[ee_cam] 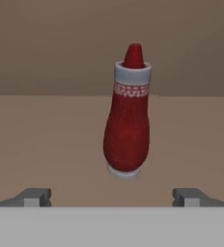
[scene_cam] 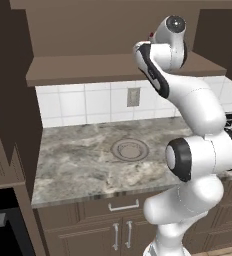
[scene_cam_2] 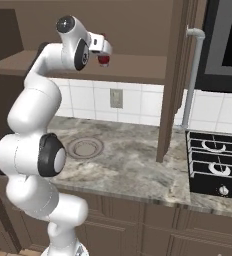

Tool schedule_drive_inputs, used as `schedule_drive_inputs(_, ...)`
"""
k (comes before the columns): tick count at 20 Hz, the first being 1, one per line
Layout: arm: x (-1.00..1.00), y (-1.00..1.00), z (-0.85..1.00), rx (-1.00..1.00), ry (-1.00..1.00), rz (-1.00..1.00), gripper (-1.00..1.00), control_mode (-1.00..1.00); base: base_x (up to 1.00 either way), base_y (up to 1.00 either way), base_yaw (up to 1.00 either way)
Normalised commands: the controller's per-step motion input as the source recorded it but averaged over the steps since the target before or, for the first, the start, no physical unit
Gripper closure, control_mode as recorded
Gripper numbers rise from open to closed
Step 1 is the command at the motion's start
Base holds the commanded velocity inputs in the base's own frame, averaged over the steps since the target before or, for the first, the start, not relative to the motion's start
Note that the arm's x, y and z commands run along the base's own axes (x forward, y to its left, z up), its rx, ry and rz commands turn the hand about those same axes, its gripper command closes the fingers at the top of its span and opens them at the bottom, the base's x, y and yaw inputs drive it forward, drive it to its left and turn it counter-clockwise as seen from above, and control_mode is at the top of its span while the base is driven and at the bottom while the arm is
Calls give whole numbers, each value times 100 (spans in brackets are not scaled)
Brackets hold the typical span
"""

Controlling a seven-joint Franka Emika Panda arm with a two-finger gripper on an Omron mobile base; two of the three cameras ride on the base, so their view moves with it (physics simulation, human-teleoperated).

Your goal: Move the hot dog bun to the plate on the dining table and place the condiment next to that plate. Then navigate to the fridge and take the sausage and place it on the plate as well.

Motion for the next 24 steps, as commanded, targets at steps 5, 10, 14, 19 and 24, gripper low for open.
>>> schedule_drive_inputs(5,40,-16,0,0,0,0,-100,-100,0,0,0)
schedule_drive_inputs(10,43,-1,0,0,0,0,-100,-100,0,0,0)
schedule_drive_inputs(14,35,0,0,0,0,0,-100,-100,0,0,0)
schedule_drive_inputs(19,29,-1,0,0,0,0,-100,-100,0,0,0)
schedule_drive_inputs(24,26,-6,0,0,0,-1,-100,-100,0,0,0)
